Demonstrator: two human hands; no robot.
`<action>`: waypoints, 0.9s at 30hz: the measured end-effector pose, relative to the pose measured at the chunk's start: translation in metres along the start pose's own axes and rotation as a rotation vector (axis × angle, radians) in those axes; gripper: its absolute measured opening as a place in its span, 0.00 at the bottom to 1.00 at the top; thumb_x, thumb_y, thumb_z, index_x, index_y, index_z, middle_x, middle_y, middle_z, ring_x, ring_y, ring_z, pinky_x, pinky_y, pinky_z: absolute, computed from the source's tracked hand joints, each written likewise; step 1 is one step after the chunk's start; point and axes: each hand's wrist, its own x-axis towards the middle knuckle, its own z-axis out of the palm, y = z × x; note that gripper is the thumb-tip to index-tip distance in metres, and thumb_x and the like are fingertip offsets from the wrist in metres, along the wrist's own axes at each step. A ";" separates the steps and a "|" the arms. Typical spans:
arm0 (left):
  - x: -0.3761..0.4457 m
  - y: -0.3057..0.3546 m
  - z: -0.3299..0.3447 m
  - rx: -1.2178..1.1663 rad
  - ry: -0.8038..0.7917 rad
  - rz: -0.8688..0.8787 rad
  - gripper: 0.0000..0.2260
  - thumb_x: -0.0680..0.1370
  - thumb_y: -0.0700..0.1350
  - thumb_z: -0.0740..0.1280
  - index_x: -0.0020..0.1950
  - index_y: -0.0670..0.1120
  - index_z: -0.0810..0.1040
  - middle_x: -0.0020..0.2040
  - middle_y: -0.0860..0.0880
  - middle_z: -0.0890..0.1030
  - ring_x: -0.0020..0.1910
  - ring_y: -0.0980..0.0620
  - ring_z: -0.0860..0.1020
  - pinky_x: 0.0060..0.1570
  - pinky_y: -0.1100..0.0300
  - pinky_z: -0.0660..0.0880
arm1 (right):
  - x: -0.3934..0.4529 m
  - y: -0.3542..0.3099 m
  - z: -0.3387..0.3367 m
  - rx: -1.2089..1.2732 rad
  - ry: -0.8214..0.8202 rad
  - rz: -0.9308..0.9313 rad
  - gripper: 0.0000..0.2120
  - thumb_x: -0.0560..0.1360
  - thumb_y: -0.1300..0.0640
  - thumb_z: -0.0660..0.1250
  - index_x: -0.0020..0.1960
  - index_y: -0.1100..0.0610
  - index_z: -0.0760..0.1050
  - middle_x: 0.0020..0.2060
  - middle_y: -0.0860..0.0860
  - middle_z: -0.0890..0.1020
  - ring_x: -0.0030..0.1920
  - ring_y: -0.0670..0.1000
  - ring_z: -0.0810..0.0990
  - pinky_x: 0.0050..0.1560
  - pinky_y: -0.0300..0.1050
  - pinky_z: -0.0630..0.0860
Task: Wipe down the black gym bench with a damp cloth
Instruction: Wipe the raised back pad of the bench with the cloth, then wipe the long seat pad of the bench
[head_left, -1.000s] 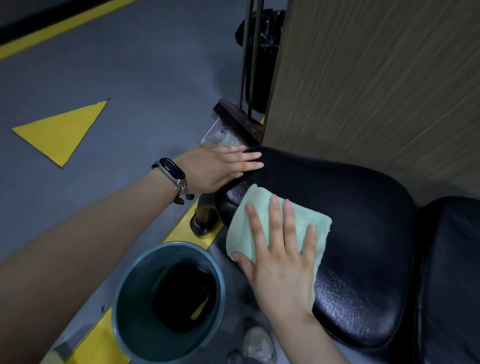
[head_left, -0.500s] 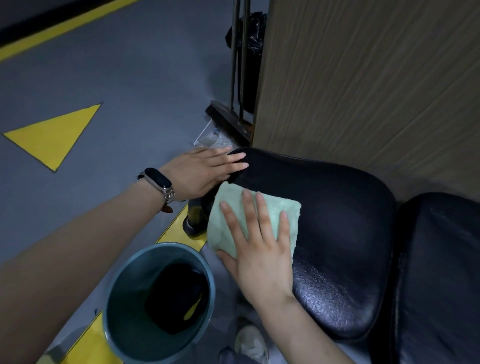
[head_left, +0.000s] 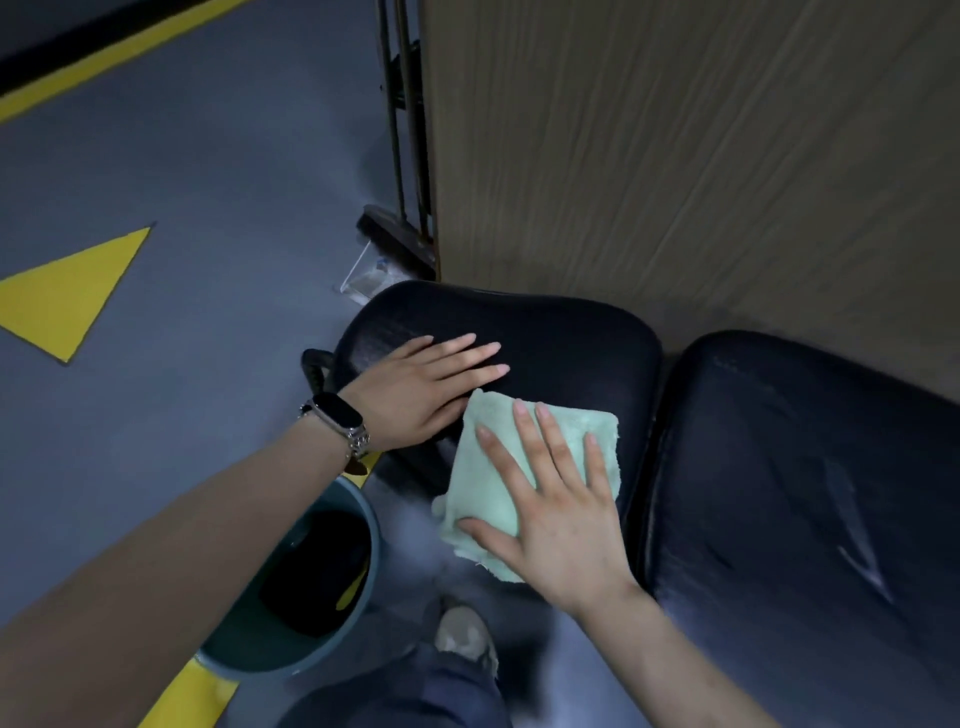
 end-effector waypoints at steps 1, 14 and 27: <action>0.002 0.009 0.000 -0.006 -0.001 0.001 0.23 0.80 0.56 0.45 0.76 0.55 0.58 0.76 0.55 0.57 0.75 0.55 0.54 0.69 0.53 0.52 | -0.006 0.007 -0.001 0.000 -0.004 -0.001 0.38 0.72 0.29 0.54 0.76 0.46 0.59 0.76 0.54 0.60 0.77 0.54 0.55 0.71 0.62 0.52; 0.032 0.094 0.010 -0.040 -0.027 0.036 0.24 0.80 0.55 0.45 0.76 0.56 0.55 0.75 0.57 0.53 0.74 0.56 0.50 0.70 0.54 0.51 | -0.067 0.068 -0.027 -0.035 -0.054 -0.032 0.26 0.78 0.41 0.50 0.72 0.48 0.68 0.71 0.55 0.70 0.71 0.55 0.68 0.65 0.61 0.68; 0.056 0.128 0.013 -0.040 -0.001 -0.040 0.26 0.80 0.60 0.39 0.75 0.54 0.60 0.73 0.55 0.64 0.73 0.53 0.59 0.68 0.48 0.60 | -0.149 0.144 -0.086 0.189 0.234 0.182 0.24 0.80 0.45 0.53 0.72 0.55 0.65 0.70 0.53 0.72 0.70 0.48 0.68 0.67 0.43 0.66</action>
